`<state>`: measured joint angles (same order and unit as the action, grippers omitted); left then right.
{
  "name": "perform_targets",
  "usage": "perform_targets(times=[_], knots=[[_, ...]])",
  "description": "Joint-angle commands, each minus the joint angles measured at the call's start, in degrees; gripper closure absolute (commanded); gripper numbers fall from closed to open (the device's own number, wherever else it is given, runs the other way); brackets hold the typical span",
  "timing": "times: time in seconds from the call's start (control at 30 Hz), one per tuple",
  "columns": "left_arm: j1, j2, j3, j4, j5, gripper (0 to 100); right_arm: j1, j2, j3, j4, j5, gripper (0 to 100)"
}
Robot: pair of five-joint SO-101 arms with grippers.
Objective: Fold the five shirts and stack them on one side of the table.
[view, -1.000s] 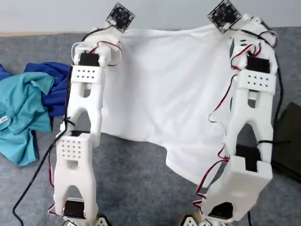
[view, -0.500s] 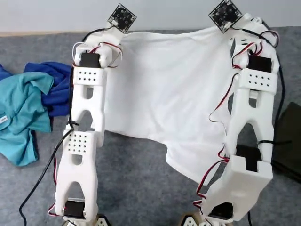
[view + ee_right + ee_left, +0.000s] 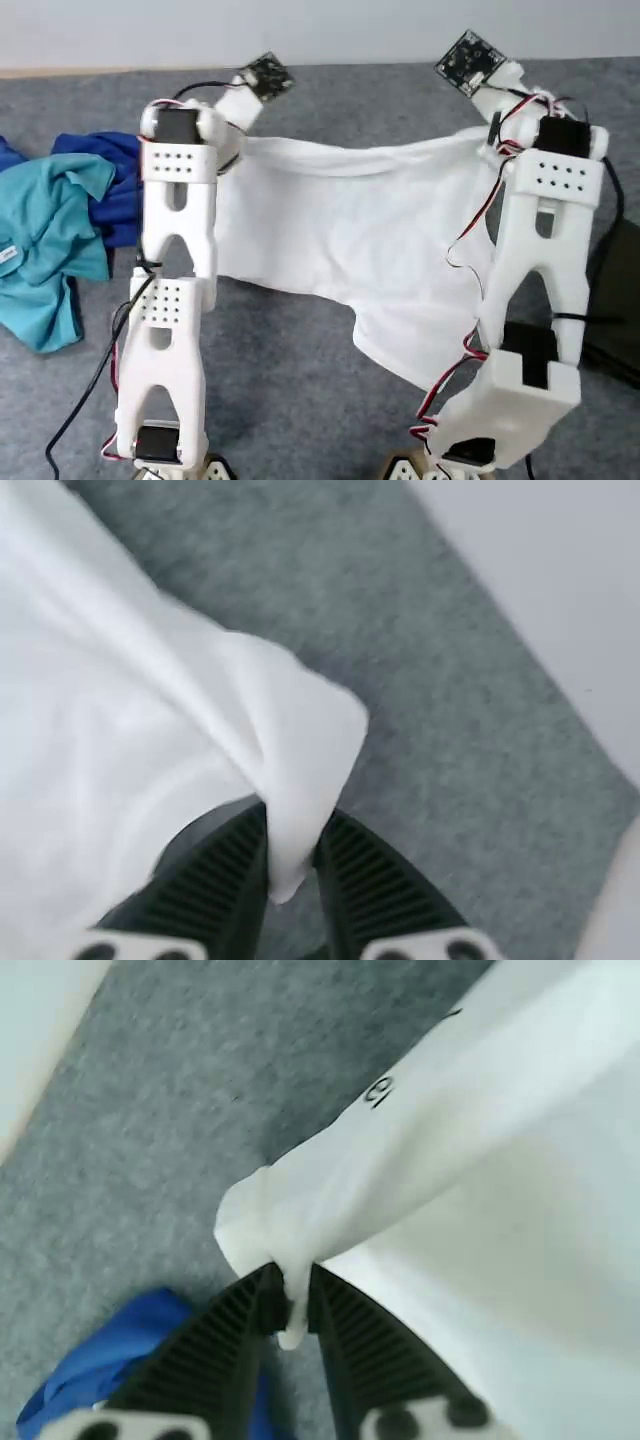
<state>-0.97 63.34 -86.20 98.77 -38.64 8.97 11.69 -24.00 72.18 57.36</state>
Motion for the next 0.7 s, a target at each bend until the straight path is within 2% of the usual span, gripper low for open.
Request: perform_targets(times=[0.0, 0.17, 0.47, 0.67], knots=[[-1.9, -1.3, -0.2, 2.1, -1.3, 100, -1.4, -5.4, -3.6, 9.5, 2.6, 98.7], [-3.0, -6.0, 10.4, 2.1, -7.7, 100, -2.3, -7.8, -3.6, 17.7, 2.5, 98.7], [-2.1, -23.4, 42.2, 2.0, -10.5, 100, -2.5, -11.6, -3.6, 30.0, 2.4, 98.7], [-0.6, -32.4, 55.5, 1.9, -12.2, 100, -2.4, -15.6, -0.7, 30.8, -0.1, 98.7]])
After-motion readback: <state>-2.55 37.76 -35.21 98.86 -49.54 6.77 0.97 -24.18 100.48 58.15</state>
